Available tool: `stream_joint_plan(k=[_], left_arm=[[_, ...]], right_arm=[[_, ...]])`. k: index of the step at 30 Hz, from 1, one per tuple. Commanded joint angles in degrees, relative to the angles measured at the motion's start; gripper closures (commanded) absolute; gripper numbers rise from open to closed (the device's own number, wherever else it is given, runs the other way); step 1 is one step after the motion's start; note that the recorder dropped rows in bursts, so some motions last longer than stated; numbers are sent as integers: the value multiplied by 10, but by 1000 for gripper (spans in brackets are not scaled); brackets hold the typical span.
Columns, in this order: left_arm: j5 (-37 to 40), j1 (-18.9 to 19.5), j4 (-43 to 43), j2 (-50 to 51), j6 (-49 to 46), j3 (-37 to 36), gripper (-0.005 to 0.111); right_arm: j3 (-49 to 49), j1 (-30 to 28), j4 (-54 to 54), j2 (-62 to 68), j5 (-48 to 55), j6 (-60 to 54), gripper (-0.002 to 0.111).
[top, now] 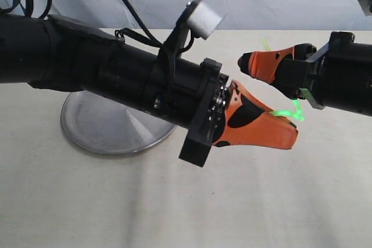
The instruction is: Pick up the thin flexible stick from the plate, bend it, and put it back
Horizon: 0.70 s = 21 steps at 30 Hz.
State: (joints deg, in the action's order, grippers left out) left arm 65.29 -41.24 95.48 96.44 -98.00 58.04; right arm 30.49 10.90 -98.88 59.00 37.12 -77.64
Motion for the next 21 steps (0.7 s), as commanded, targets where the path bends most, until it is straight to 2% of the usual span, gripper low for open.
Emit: stream_joint_plan(k=[1, 17, 21], left_arm=[[-74, 0, 26, 16, 4, 1, 107], [-85, 0, 43, 16, -14, 1, 107], [-132, 0, -26, 16, 19, 1, 107]], right_arm=[[1, 6, -11, -5, 75, 7, 109], [1, 6, -11, -5, 71, 7, 109], [1, 6, -11, -5, 71, 7, 109]])
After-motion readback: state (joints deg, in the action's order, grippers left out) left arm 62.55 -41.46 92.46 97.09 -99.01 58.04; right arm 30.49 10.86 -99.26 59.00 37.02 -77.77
